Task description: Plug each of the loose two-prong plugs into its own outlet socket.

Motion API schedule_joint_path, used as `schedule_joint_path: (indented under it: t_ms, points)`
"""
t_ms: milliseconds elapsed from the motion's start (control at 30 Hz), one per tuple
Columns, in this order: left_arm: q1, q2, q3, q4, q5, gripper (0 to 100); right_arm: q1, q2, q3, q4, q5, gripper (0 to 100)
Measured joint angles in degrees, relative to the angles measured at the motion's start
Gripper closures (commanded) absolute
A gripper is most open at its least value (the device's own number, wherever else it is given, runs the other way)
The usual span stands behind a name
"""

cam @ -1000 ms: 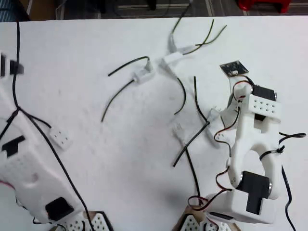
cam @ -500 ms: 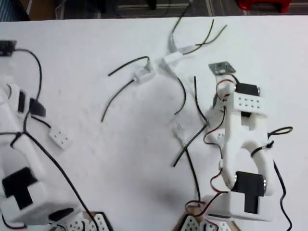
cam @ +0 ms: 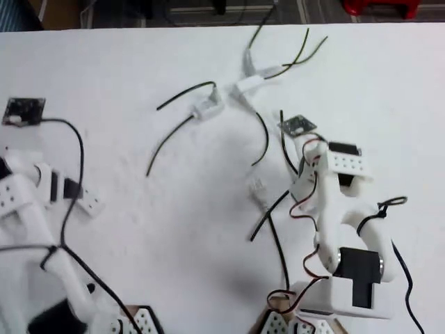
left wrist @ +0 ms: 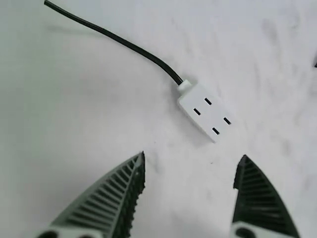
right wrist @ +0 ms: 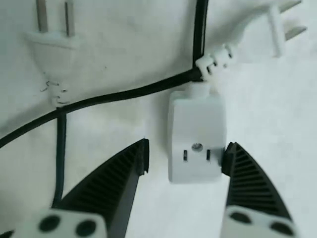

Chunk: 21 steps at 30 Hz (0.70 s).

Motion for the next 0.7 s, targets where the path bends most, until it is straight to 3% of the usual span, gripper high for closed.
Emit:
schedule_joint_path:
  t_ms: [200, 467, 700]
  points:
    - [0.0, -12.92, 13.63, -4.4, 0.0, 71, 0.35, 0.0, 5.98, -9.14, 3.52, 83.4]
    - [0.0, -33.85, 28.84, -4.75, 2.9, 71, 0.62, -0.35, 5.98, -9.58, 6.33, 92.2]
    - [0.0, -55.38, 41.67, -4.75, 7.47, 71, 2.55, -3.16, -8.26, 5.01, 6.51, 93.3]
